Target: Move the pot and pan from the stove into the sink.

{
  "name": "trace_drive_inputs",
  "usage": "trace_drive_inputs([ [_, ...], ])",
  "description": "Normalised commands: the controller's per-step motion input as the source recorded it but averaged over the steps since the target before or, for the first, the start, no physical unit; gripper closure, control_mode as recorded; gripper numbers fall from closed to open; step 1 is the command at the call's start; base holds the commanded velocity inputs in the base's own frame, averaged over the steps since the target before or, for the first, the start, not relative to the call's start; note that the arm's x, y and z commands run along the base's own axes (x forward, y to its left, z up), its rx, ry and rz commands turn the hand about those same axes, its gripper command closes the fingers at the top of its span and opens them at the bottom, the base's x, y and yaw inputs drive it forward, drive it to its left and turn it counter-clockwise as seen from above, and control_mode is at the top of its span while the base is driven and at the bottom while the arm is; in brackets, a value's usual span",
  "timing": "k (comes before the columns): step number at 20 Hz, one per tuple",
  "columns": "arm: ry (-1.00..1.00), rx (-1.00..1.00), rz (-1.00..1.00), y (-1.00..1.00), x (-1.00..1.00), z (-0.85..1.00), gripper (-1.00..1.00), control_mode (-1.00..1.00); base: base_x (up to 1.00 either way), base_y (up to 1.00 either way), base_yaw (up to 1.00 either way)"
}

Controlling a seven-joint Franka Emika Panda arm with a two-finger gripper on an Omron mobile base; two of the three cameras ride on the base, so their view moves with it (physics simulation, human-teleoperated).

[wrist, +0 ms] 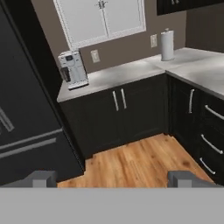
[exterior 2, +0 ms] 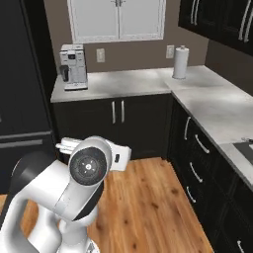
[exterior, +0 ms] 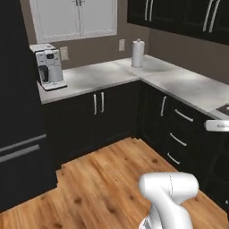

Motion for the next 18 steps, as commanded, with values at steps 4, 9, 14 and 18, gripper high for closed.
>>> trace_drive_inputs([
  [4, 0.00, 0.00, 0.00, 0.00, 0.00, 0.00, -1.00, 1.00, 0.04, 0.00, -0.50],
  [9, 0.00, 0.00, 0.00, 0.00, 0.00, 0.00, -1.00, 1.00, 0.06, 0.00, -0.49],
  [14, 0.00, 0.00, 0.00, 0.00, 0.00, 0.00, -1.00, 1.00, 0.07, 0.00, -0.48],
  [18, 0.00, 0.00, 0.00, 0.00, 0.00, 0.00, -1.00, 1.00, 0.09, 0.00, -0.47],
])
